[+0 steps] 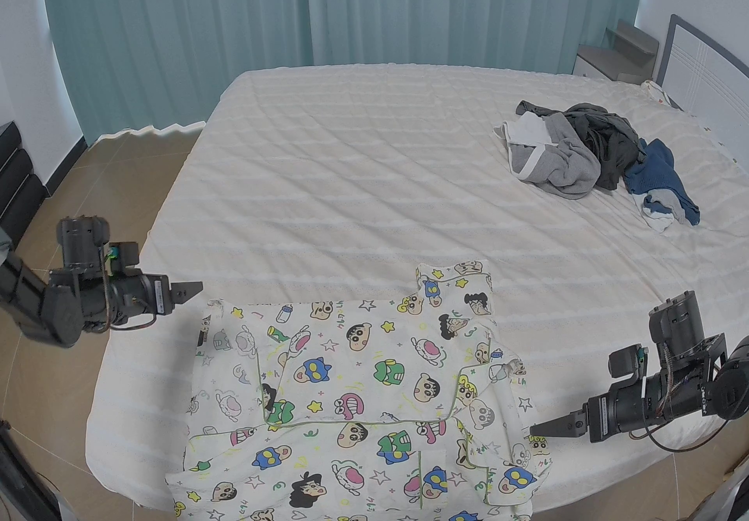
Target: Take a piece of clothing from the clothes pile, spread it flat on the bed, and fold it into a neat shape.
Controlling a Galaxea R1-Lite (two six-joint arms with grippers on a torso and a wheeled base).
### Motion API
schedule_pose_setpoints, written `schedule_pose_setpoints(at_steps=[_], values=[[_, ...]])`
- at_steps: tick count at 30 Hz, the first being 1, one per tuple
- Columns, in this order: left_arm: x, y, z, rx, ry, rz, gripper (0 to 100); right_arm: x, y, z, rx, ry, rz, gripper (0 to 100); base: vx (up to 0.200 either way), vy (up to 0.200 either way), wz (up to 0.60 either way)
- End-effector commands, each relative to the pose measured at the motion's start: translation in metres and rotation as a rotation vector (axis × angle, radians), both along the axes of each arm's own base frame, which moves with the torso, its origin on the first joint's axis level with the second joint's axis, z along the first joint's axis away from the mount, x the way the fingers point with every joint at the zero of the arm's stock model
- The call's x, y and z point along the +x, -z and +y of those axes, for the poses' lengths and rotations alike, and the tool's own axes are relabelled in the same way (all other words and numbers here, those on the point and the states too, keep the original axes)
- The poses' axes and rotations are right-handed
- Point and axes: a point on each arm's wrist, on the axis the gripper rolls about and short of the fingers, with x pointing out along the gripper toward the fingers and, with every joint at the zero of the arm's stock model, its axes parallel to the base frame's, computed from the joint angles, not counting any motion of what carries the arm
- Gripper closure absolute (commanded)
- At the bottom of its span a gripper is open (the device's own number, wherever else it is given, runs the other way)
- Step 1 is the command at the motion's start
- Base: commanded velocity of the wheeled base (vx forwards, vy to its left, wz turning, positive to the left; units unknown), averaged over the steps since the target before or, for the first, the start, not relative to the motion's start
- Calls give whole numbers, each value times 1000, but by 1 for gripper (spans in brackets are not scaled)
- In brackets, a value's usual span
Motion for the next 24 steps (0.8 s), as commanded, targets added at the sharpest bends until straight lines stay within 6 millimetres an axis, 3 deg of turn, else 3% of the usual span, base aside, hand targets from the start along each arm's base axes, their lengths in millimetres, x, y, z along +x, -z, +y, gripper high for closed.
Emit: schedule_pose_setpoints(at_steps=[1, 2, 4, 5, 7, 11, 24], values=[[69, 49, -21, 100, 145, 71, 0, -8, -15, -1, 28, 4, -56, 0, 0, 0, 0], [79, 48, -39, 65, 170, 117, 0, -13, -16, -3, 28, 4, -62, 0, 0, 0, 0], [80, 48, -42, 58, 172, 128, 0, -13, -17, -3, 29, 4, -63, 0, 0, 0, 0], [92, 49, -61, 36, 183, 233, 0, -21, -18, -6, 29, 4, -63, 0, 0, 0, 0], [98, 53, -69, 55, 180, 281, 0, -27, -19, -7, 28, 1, -62, 0, 0, 0, 0], [89, 60, -90, 52, 204, 349, 0, -35, -20, -9, 31, -5, -68, 0, 0, 0, 0], [73, 90, -89, -17, 217, 475, 0, -37, -19, -5, 31, -32, -61, 0, 0, 0, 0]])
